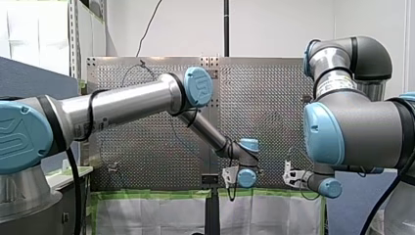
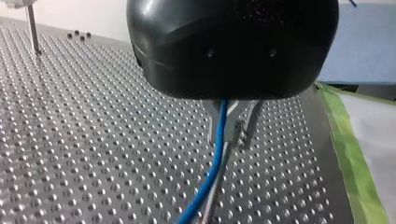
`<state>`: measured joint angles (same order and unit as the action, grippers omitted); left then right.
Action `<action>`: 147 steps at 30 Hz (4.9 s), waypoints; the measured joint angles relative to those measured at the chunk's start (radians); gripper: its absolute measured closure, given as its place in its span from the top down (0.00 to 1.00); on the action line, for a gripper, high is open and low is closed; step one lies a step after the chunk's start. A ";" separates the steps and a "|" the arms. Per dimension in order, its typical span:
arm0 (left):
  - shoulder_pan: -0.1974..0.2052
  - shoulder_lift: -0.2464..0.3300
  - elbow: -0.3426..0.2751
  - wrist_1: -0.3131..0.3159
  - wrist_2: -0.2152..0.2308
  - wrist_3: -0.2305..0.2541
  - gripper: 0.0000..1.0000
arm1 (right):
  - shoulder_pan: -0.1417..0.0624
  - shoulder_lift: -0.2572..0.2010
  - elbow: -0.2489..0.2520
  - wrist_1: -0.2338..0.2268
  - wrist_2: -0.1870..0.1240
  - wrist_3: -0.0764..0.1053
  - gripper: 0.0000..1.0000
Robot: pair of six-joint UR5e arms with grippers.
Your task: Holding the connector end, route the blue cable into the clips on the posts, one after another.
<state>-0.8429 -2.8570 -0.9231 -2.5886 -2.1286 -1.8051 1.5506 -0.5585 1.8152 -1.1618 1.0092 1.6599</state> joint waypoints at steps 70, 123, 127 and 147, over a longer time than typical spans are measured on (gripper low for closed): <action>0.098 -0.105 0.138 -0.027 0.173 -0.045 0.00 | 0.030 0.079 -0.225 0.177 0.004 -0.057 0.00; 0.137 -0.133 0.289 -0.114 0.192 -0.009 0.39 | 0.076 0.081 -0.428 0.342 -0.006 -0.029 0.00; 0.133 -0.133 0.289 -0.133 0.201 0.013 0.96 | 0.077 0.081 -0.428 0.344 -0.006 -0.029 0.00; 0.096 -0.127 0.284 -0.321 0.149 0.159 1.00 | 0.076 0.084 -0.428 0.356 0.011 -0.024 0.00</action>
<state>-0.7474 -2.9845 -0.6387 -2.9094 -1.9796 -1.6459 1.6266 -0.4745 1.3877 -0.8061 1.0199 1.6360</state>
